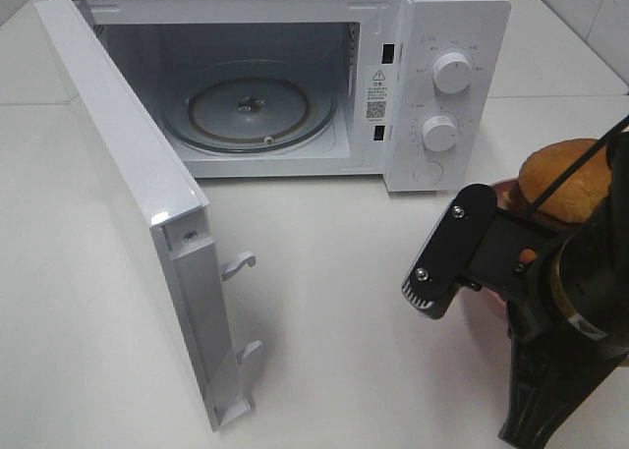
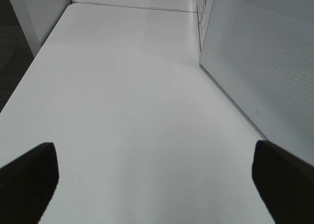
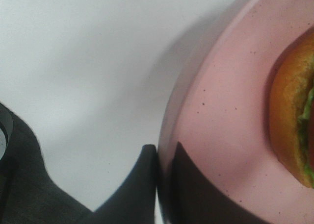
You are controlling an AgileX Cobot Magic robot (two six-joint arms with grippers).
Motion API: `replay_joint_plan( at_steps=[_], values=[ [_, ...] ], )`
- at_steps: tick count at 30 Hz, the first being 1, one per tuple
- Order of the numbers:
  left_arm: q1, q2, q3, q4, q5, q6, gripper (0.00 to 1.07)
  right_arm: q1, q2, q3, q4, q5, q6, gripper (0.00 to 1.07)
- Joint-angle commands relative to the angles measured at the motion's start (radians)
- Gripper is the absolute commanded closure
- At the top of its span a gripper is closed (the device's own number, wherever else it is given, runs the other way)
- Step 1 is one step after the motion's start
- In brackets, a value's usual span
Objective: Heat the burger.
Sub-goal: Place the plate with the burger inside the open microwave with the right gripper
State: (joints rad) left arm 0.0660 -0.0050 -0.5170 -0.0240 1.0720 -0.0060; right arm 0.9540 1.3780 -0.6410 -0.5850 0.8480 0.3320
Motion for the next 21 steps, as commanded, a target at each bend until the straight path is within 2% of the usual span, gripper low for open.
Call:
replay_joint_plan(
  at_steps=[1,6,18,21],
  values=[
    [0.002,-0.012,0.002,-0.005,-0.001,-0.003,0.07,0.005,-0.008,0.000,-0.051,-0.045,-0.122,1.07],
    [0.002,-0.012,0.002,-0.005,-0.001,-0.003,0.07,0.005,-0.008,0.000,-0.051,-0.059,-0.228,1.07],
    [0.002,-0.012,0.002,-0.005,-0.001,-0.003,0.07,0.005,-0.008,0.000,-0.056,-0.123,-0.276,1.06],
    [0.002,-0.012,0.002,-0.005,-0.001,-0.003,0.07,0.005,-0.008,0.000,-0.056,-0.146,-0.362,1.06]
  ],
)
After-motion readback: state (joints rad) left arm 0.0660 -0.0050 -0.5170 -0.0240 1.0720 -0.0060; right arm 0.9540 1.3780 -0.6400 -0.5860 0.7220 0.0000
